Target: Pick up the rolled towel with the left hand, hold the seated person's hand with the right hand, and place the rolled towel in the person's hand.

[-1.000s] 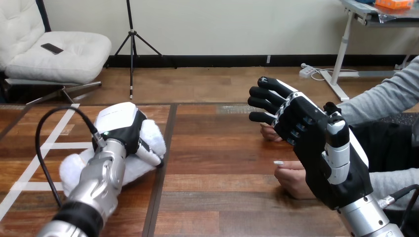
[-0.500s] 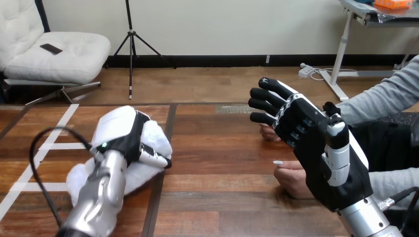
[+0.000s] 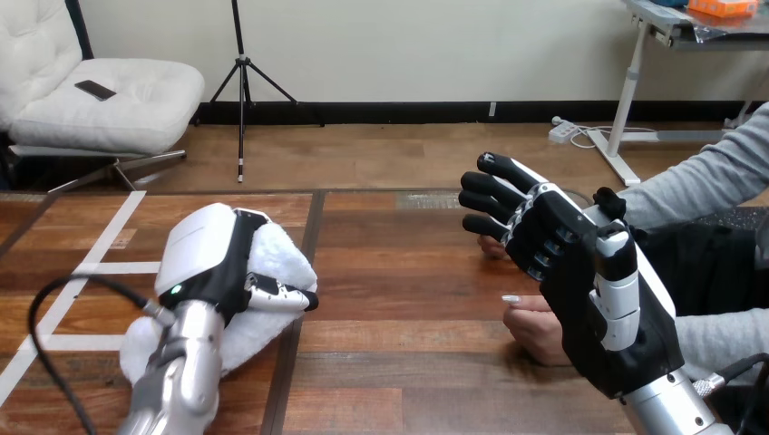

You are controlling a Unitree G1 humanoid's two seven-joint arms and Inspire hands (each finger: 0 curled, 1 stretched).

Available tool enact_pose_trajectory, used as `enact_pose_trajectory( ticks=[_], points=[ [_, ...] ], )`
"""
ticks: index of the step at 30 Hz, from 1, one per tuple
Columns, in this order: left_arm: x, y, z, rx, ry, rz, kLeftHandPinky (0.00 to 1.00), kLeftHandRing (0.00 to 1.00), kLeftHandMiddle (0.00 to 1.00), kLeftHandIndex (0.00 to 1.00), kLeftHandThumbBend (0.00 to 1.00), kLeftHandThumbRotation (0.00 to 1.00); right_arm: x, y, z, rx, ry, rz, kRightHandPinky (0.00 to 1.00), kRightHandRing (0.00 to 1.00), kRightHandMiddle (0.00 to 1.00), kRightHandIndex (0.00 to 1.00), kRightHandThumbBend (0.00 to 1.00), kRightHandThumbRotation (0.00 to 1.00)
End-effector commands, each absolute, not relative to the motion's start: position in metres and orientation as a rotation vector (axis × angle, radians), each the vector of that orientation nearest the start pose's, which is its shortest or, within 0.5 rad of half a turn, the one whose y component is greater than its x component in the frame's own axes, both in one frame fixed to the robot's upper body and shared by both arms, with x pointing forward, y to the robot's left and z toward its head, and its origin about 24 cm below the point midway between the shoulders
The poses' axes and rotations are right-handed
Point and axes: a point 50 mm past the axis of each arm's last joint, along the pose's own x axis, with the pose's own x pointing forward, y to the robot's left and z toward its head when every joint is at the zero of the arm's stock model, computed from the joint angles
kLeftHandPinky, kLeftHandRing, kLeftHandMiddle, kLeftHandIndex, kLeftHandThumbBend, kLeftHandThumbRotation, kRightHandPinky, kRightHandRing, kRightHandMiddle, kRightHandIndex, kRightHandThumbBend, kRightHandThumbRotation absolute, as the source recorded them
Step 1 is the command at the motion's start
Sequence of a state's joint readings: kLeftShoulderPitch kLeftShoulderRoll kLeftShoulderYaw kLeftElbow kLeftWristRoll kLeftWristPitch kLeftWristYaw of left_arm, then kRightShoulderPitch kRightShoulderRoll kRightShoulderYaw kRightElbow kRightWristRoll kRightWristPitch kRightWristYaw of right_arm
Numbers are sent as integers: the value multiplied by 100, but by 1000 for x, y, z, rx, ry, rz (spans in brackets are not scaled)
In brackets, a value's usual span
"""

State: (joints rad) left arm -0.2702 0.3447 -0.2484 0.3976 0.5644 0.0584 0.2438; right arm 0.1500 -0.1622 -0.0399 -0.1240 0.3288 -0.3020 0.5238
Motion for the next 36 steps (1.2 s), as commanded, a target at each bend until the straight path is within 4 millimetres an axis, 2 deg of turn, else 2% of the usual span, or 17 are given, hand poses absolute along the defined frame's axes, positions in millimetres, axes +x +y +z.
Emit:
enact_pose_trajectory(
  ticks=[1,13,25,36],
  points=[
    [275,183,109,734,-394,207,27,32,39,42,66,0,229,-173,88,9,-390,455,87,89,88,88,86,100],
    [252,182,113,630,-466,223,28,33,39,42,70,0,234,-174,84,-11,-369,459,91,90,88,89,85,100],
    [237,180,114,528,-538,218,32,36,40,41,71,0,242,-178,79,-54,-361,472,93,91,88,88,84,100],
    [229,175,115,447,-583,210,35,37,40,41,73,0,249,-186,75,-160,-369,491,89,91,89,89,83,100]
  ],
)
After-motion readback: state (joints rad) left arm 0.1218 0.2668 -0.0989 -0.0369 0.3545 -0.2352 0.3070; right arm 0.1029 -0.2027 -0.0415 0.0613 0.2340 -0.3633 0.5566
